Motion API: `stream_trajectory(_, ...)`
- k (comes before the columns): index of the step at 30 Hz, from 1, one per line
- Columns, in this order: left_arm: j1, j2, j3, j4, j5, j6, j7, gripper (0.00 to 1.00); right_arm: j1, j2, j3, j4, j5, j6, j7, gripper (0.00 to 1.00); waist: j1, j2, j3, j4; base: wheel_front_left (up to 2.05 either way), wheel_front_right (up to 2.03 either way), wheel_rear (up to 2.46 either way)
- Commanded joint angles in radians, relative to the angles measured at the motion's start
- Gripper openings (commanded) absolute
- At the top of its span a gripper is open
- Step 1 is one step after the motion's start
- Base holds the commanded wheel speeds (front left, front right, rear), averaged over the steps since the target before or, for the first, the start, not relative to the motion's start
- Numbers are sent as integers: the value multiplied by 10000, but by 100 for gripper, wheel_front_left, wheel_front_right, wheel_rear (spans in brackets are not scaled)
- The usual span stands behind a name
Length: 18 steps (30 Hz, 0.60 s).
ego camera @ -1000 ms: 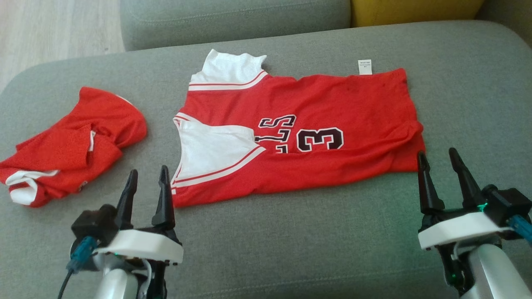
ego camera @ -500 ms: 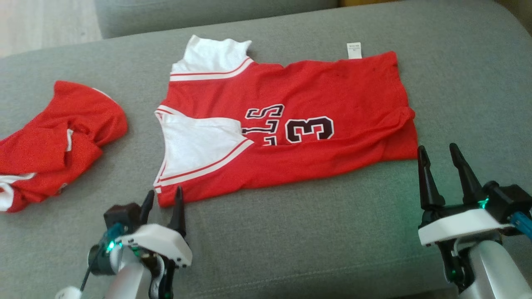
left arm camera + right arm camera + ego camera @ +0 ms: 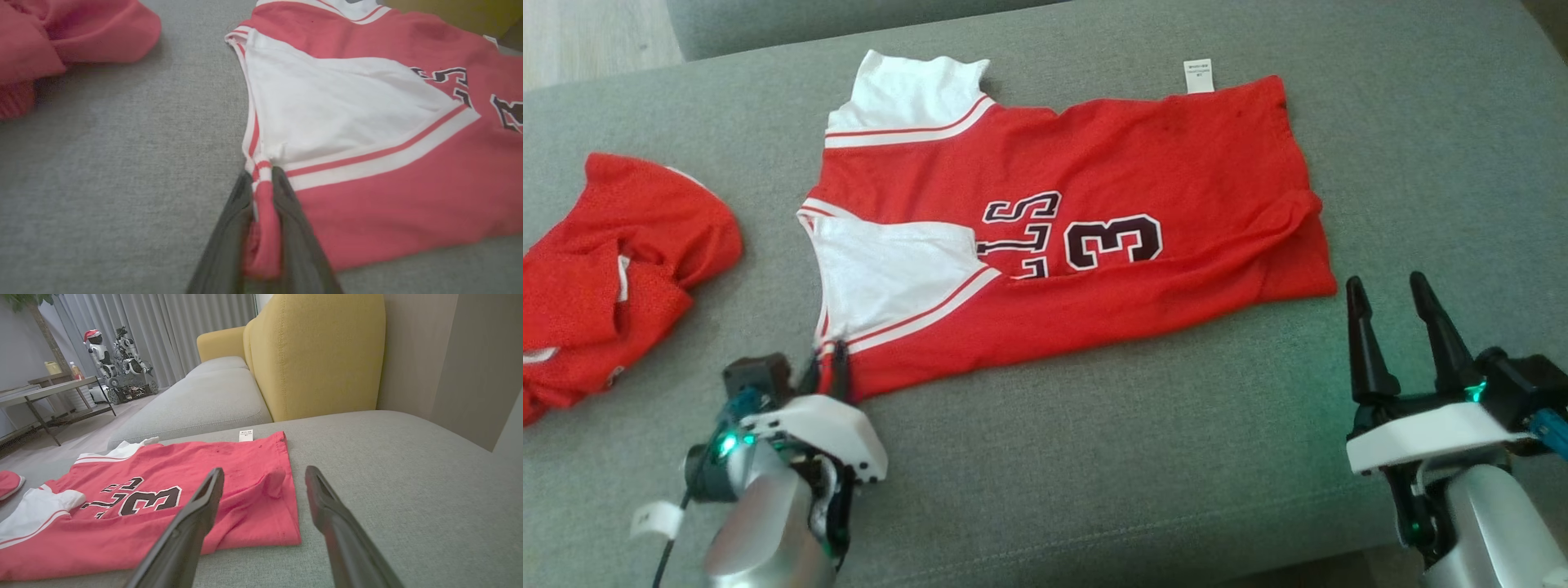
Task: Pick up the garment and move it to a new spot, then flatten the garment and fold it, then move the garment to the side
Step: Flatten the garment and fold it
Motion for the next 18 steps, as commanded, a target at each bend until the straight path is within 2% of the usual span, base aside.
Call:
stream_trajectory(1, -135, 120, 139, 137, -14, -118, 55, 0, -374, -10, 99, -256, 91, -7, -108, 100, 0, 0, 4, 36, 0, 0, 0)
stream_trajectory(4, -264, 111, 128, -138, -6, -240, 48, 0, -429, 28, 80, 78, 167, -7, -108, 100, 0, 0, -22, 166, 0, 0, 0)
stream_trajectory(7, -151, 103, 209, -1064, 88, -296, 46, 0, -638, 193, -75, 650, 500, -7, 17, 100, 0, 0, -72, 356, 0, 0, 0)
stream_trajectory(13, 436, 93, 235, -3209, 642, -427, 45, 0, -1451, 612, -958, 2116, 1308, -7, 1090, 100, 0, 0, -77, 797, 0, 0, 0)
stream_trajectory(18, 715, 85, -16, -4066, 938, -611, 44, 0, -2341, 789, -1773, 3444, 1723, -7, 1835, 100, 0, 0, 103, 1118, 0, 0, 0)
